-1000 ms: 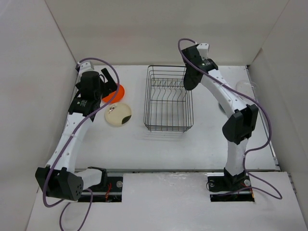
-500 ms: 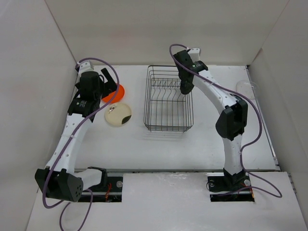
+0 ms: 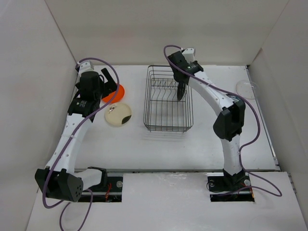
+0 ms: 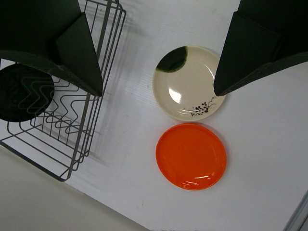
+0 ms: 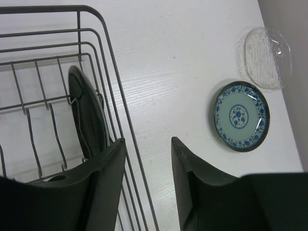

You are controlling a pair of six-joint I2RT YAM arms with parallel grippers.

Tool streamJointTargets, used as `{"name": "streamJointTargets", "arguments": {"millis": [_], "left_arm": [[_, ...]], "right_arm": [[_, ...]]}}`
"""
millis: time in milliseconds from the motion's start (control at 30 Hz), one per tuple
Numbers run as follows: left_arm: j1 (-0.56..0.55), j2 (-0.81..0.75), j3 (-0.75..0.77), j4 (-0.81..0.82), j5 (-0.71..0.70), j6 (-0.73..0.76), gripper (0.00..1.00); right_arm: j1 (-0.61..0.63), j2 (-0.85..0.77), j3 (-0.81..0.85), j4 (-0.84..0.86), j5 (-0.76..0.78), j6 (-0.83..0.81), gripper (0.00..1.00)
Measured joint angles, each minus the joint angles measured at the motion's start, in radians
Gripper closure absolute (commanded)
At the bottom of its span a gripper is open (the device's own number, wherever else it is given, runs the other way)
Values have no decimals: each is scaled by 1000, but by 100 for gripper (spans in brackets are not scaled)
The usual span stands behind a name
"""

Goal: Load the plates into the dish rack

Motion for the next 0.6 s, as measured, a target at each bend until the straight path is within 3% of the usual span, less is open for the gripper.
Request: {"name": "streamJointTargets", "arguments": {"millis": [100, 167, 200, 333, 467, 600], "left_arm": [[0, 0, 0, 0, 0, 0, 0], [0, 0, 0, 0, 0, 0, 0], [0, 0, 0, 0, 0, 0, 0], [0, 0, 0, 0, 0, 0, 0], [0, -1, 0, 1, 2, 0, 0], [0, -2, 0, 0, 24, 0, 0]], "right_arm": [[7, 0, 5, 0, -1, 1, 51], [9, 0, 6, 2, -2, 4, 35], [10, 0, 6, 2, -2, 10, 20], [-8, -40, -48, 40, -59, 30, 5], [-161, -308, -460, 261, -335, 66, 1], [-521, -627, -952, 536, -586, 143, 1]]}}
